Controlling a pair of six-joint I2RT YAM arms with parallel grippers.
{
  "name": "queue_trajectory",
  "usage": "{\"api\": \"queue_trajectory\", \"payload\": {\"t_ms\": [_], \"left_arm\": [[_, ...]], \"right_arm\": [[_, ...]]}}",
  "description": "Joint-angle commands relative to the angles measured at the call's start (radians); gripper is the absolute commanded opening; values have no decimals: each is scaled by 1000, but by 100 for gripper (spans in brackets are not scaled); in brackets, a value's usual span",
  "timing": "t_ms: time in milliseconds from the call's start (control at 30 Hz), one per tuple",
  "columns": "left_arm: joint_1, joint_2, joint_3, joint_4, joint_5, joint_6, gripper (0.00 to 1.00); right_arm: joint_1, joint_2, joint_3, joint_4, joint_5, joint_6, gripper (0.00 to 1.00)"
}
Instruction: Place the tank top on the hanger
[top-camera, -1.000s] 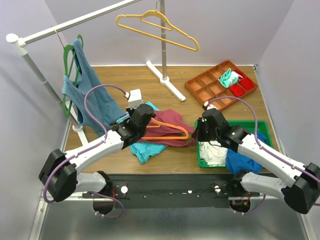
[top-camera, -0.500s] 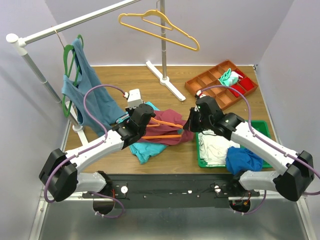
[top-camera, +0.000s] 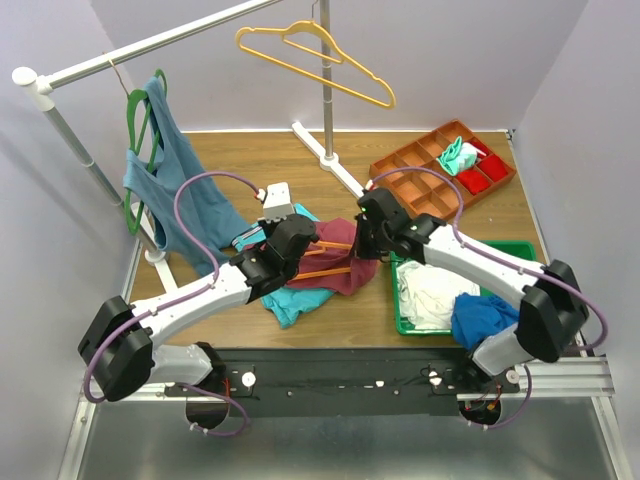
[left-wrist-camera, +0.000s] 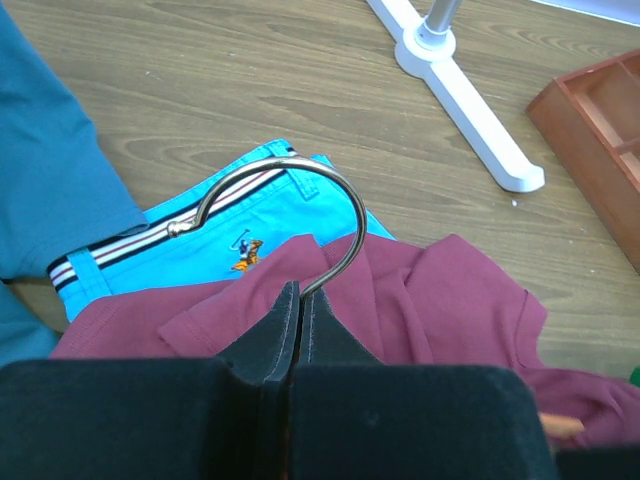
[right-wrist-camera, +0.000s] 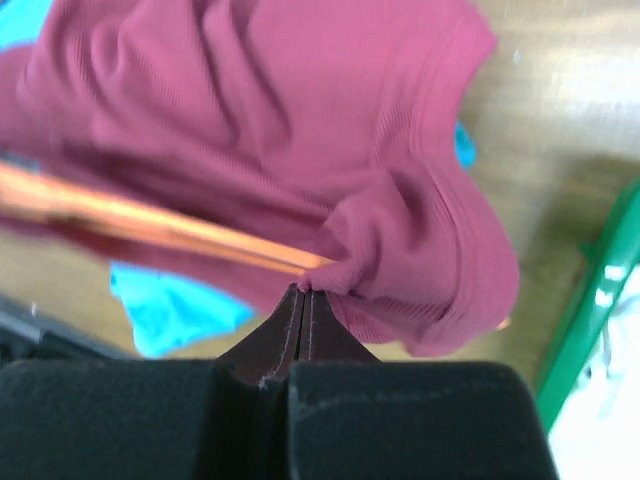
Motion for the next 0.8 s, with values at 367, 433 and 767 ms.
{"api": "queue_trajectory", "payload": {"t_ms": [367,433,767], "left_arm": [[-38,21,101,36,-68,14,0],[-38,19,101,44,-59,28,0],[-38,-42,118,48,5,81,0]], "right_arm": [[16,98,307,-17,-32,-33,1],[18,84,302,-17,-35,-41,1],[16,89,413,-120,48,-121,13]]}}
